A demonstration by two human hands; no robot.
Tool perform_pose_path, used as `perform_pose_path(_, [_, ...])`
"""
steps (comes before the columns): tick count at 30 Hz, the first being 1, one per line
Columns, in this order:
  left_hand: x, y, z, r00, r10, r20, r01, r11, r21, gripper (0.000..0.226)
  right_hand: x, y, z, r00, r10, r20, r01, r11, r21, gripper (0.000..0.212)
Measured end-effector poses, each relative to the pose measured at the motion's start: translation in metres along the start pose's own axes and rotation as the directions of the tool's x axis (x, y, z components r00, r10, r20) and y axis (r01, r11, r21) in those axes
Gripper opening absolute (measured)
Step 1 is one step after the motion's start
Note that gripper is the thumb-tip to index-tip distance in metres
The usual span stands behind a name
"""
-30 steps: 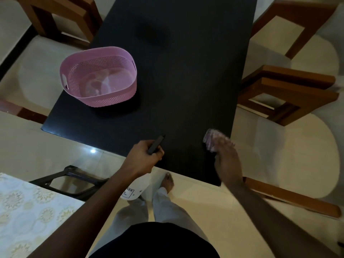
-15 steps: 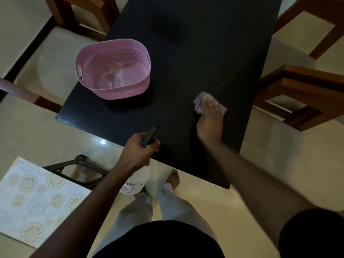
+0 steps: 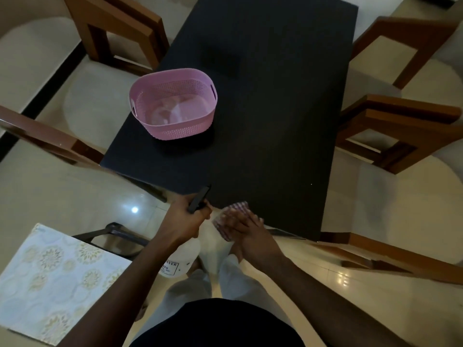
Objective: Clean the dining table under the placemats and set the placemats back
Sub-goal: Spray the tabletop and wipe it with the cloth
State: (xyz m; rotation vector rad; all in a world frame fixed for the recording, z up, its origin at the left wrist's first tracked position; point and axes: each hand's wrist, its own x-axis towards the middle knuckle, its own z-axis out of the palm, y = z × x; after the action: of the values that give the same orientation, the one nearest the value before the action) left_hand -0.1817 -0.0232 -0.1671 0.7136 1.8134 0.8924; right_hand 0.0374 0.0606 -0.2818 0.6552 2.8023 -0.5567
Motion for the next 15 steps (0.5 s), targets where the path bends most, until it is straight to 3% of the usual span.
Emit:
perform_pose_path(2, [-0.009,0.001,-0.001,1.0,0.009,-0.005,-0.009,0.999,-0.032,0.015,-0.037,0.004,-0.012,0.992,0.121,0.02,-0.122,0.991,0.049,0.075])
perform_pose_path(5, [-0.016,-0.003,-0.004,0.999,0.051,0.016,-0.05,0.997,-0.058,0.017,-0.074,0.007,-0.015,0.971,0.223,-0.09,-0.215,0.972,0.091,0.073])
perform_pose_path(9, [-0.017,-0.011,-0.012,0.995,0.086,0.048,-0.081,0.992,-0.093,0.011,-0.081,0.0,-0.016,0.878,0.454,-0.151,-0.361,0.837,0.412,0.06])
perform_pose_path(12, [-0.021,-0.011,-0.016,0.989,0.139,0.06,-0.13,0.983,-0.128,0.011,-0.063,-0.019,-0.042,0.729,0.68,-0.072,-0.393,0.502,0.77,0.05])
perform_pose_path(15, [-0.025,-0.006,-0.022,0.982,0.185,0.032,-0.177,0.968,-0.177,0.006,-0.038,-0.029,-0.067,0.579,0.788,0.208,-0.34,0.002,0.94,0.039])
